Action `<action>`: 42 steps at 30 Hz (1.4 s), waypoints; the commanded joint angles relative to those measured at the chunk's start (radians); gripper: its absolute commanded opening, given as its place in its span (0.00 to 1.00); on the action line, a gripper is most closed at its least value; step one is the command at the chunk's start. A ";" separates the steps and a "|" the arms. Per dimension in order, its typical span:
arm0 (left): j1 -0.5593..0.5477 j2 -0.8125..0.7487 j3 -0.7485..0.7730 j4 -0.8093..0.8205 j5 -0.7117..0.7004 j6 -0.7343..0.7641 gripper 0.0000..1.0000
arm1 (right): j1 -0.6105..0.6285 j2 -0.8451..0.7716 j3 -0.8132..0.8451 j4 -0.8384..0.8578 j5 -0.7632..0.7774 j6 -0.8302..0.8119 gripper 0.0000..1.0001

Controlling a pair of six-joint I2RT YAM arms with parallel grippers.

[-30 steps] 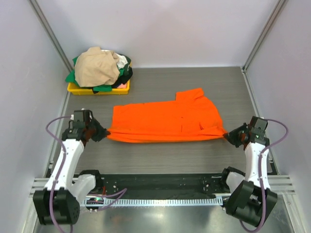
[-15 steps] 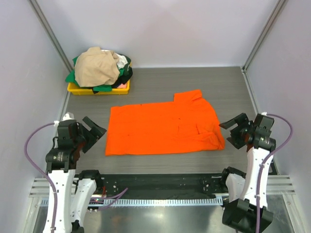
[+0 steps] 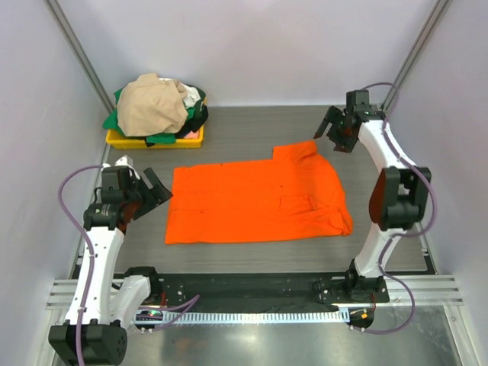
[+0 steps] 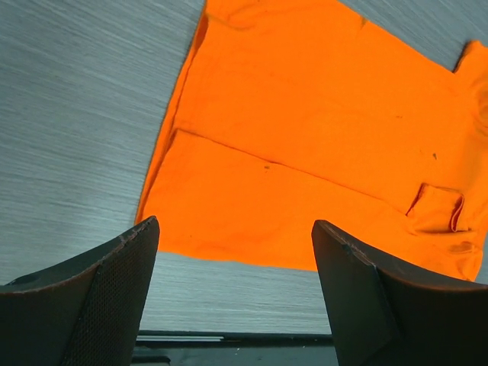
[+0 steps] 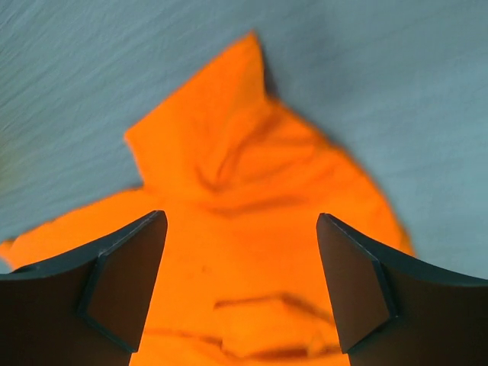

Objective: Fold and stack the t-shirts

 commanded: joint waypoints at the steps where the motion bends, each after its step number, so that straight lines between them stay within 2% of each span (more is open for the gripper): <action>1: 0.008 -0.022 -0.004 0.079 0.053 0.042 0.82 | -0.004 0.179 0.201 -0.010 0.080 -0.087 0.84; 6: 0.010 -0.033 -0.017 0.098 0.057 0.039 0.81 | 0.027 0.424 0.483 -0.046 0.046 -0.121 0.79; 11: 0.014 -0.011 -0.015 0.090 0.053 0.037 0.80 | 0.082 0.580 0.588 -0.060 0.086 -0.146 0.74; 14: 0.016 -0.010 -0.015 0.093 0.053 0.036 0.80 | 0.102 0.616 0.614 -0.060 0.097 -0.156 0.72; 17: 0.016 -0.004 -0.017 0.093 0.051 0.036 0.80 | 0.113 0.639 0.598 -0.056 0.118 -0.167 0.59; 18: 0.014 0.001 -0.017 0.093 0.050 0.034 0.80 | 0.114 0.648 0.586 -0.051 0.118 -0.170 0.49; 21: 0.019 0.024 -0.020 0.093 0.030 0.028 0.80 | 0.116 0.651 0.565 -0.042 0.118 -0.175 0.30; 22: 0.020 0.034 -0.017 0.095 -0.001 0.019 0.79 | 0.119 0.645 0.562 -0.039 0.114 -0.176 0.16; 24: 0.025 0.089 -0.003 0.104 -0.036 0.013 0.79 | 0.122 0.633 0.557 -0.036 0.114 -0.175 0.02; 27: 0.023 0.180 0.044 0.161 -0.041 -0.015 0.75 | 0.131 0.575 0.552 -0.034 0.102 -0.178 0.01; 32: 0.025 0.511 0.164 0.262 -0.042 -0.065 0.63 | 0.170 0.429 0.505 -0.004 0.048 -0.163 0.01; 35: 0.023 0.670 0.239 0.300 -0.050 -0.094 0.60 | 0.188 0.323 0.419 0.030 0.022 -0.138 0.01; 38: 0.016 0.763 0.316 0.337 -0.081 -0.113 0.60 | 0.203 0.225 0.300 0.084 -0.004 -0.113 0.01; 42: 0.003 0.924 0.391 0.378 -0.099 -0.105 0.59 | 0.210 0.064 0.042 0.229 -0.018 -0.072 0.01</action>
